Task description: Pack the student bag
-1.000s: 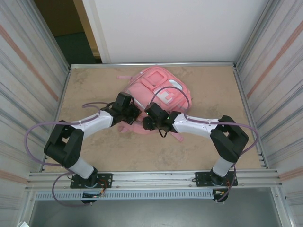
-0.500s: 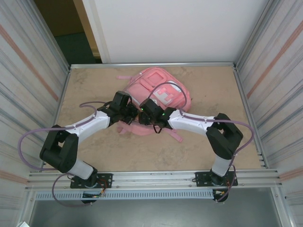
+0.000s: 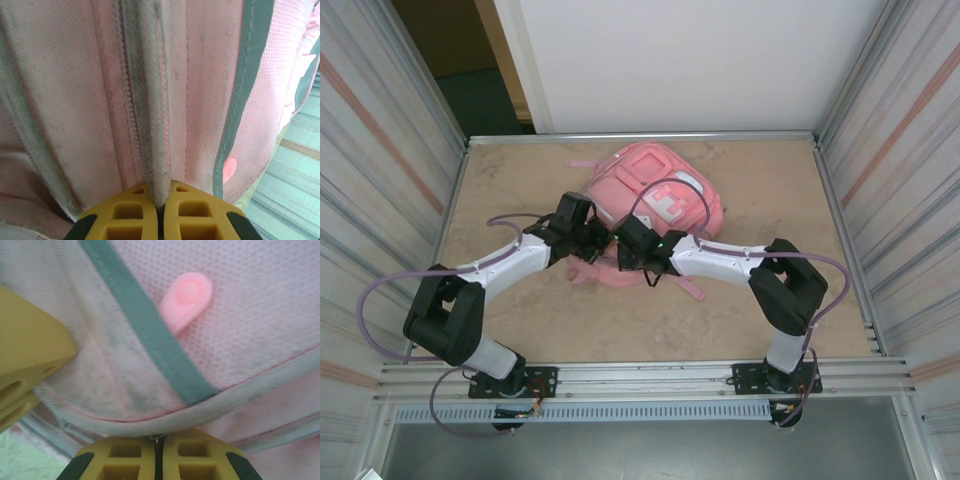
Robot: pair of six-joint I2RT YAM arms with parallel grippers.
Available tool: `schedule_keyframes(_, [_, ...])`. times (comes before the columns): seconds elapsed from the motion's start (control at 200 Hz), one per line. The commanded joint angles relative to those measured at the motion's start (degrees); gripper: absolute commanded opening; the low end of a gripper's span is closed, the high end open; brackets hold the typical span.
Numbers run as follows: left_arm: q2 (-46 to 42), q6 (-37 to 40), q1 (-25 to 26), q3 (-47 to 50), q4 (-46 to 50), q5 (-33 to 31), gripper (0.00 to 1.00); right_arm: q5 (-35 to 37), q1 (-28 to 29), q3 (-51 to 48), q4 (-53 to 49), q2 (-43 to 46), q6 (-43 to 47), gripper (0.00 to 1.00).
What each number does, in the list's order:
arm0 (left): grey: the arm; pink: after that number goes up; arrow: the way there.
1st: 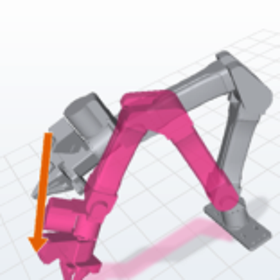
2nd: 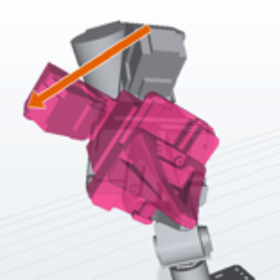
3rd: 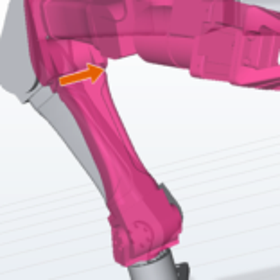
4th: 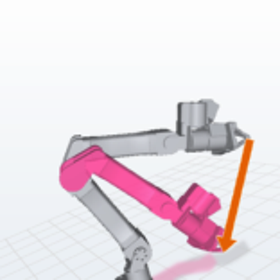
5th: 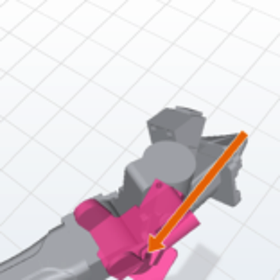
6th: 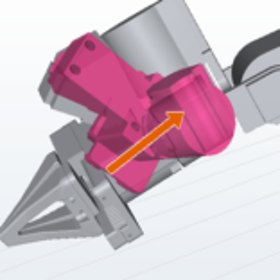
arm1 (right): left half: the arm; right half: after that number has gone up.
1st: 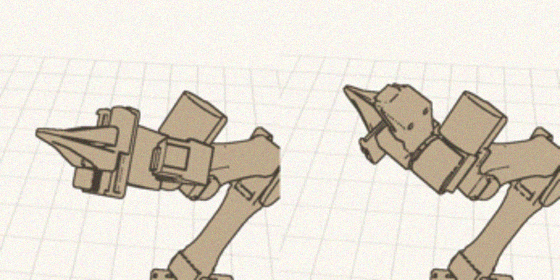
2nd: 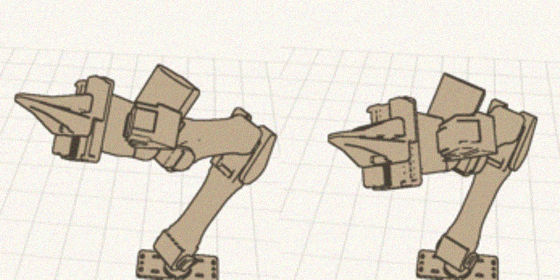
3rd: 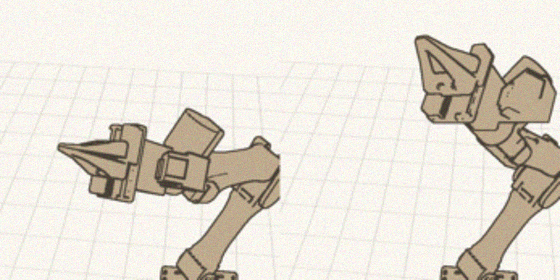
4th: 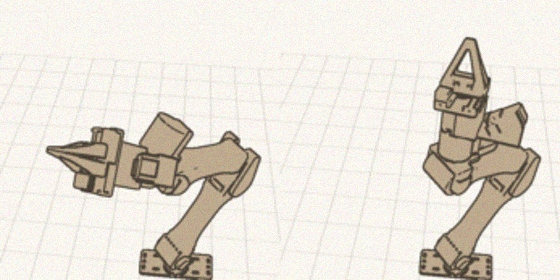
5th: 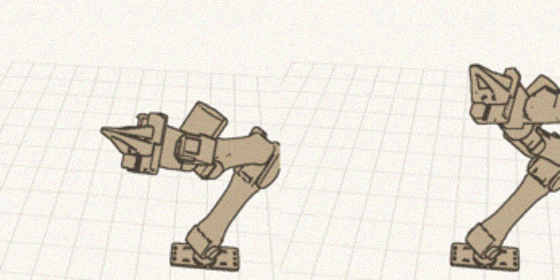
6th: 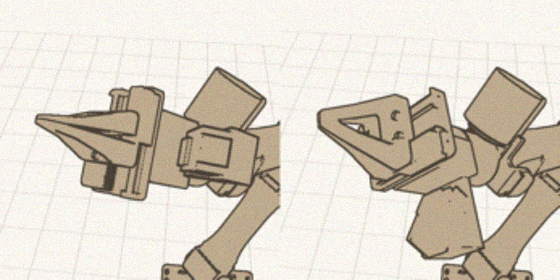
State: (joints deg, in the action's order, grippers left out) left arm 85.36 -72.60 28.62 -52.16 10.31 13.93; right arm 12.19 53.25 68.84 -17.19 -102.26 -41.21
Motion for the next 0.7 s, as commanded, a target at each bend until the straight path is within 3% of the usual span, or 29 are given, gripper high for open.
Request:
schedule_keyframes(0.0, [-4.09, 4.99, -1.17, 0.39, 4.17, 1.42, 0.0, 2.34, -3.57, -1.89, -5.21, 3.11, 6.34, 0.02])
schedule_keyframes(0.241, [-6.76, 5.9, -2.83, 4.94, 3.55, 3.95, 0.0, 0.38, -10.56, -7.16, -2.47, 7.13, 6.99, 0.04])
schedule_keyframes(0.341, [-7.73, 7.54, -2.78, 5.82, 1.54, 5.29, 0.01, -2.61, -11.92, -8.71, -0.29, 8.96, 7.87, 0.13])
schedule_keyframes(0.456, [-10.4, 12.48, -2.87, 5.13, 1.64, 3.7, 0.31, -5.03, -11.93, -11.15, 2.79, 13.24, 10.91, 0.32])
schedule_keyframes(0.536, [-13.33, 18.45, -3.04, 3.37, 3.82, 0.22, 0.41, -5.15, -12.58, -13.73, 4.45, 17.86, 12.94, 0.44])
schedule_keyframes(0.571, [-14.74, 21.84, -3.15, 2.6, 5.16, -2.09, 0.6, -5.29, -13.29, -14.96, 5.05, 20.15, 13.93, 0.48])
schedule_keyframes(0.601, [-16.14, 25.39, -3.28, 1.93, 5.89, -3.61, 0.67, -5.33, -13.96, -15.8, 5.5, 22.08, 14.62, 0.51])
schedule_keyframes(0.621, [-17.01, 28.14, -3.33, 1.57, 6.18, -4.54, 0.71, -4.92, -14.48, -16.76, 5.79, 23.81, 15.18, 0.65])
schedule_keyframes(0.646, [-18.23, 31.87, -3.39, 1.31, 6.66, -5.69, 0.81, -4.26, -15.0, -17.76, 6.18, 26.46, 15.64, 0.97])
schedule_keyframes(0.661, [-18.96, 34.06, -3.48, 1.13, 6.96, -6.61, 0.96, -3.82, -15.45, -18.3, 6.32, 27.66, 16.05, 1.0])
schedule_keyframes(0.692, [-20.45, 37.9, -3.51, 0.99, 7.53, -8.84, 0.99, -2.64, -16.11, -19.49, 6.75, 30.19, 16.6, 0.99])
